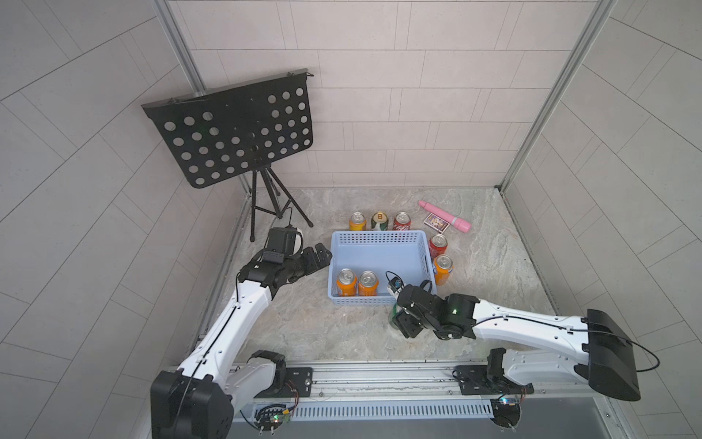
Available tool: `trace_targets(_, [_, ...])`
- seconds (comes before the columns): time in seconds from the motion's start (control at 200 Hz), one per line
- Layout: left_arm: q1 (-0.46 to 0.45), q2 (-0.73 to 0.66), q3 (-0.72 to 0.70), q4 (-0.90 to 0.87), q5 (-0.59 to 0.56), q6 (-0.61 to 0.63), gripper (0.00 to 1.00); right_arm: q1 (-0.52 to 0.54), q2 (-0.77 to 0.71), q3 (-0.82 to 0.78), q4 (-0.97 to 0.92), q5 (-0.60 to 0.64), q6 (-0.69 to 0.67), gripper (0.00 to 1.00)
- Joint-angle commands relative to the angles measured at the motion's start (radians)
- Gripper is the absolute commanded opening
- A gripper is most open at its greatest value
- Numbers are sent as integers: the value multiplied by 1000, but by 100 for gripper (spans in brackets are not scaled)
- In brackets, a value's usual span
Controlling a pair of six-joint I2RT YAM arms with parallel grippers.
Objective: Take out the drinks from the basket
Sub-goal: Place the drink at the center of the board.
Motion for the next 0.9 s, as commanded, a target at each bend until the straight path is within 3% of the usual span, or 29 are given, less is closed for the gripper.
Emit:
trace_targets(0.0, [-2, -16, -10, -25, -36, 3, 100, 8, 18, 23, 31, 19, -4, 34])
trace_targets(0.215, [-3, -1, -5, -26, -35, 5, 100, 8, 34, 29, 10, 25, -16, 37])
trace_targets(0.36, [-3, 2, 5, -28, -37, 8, 100, 9, 34, 32, 5, 4, -13, 65])
trace_targets(0.5, [-4, 2, 17, -31, -35, 8, 100, 9, 20, 36, -2, 2, -3, 78])
trace_targets(0.895, [-3, 34, 143, -123, -74, 105, 100, 9, -49, 102, -24, 67, -8, 87])
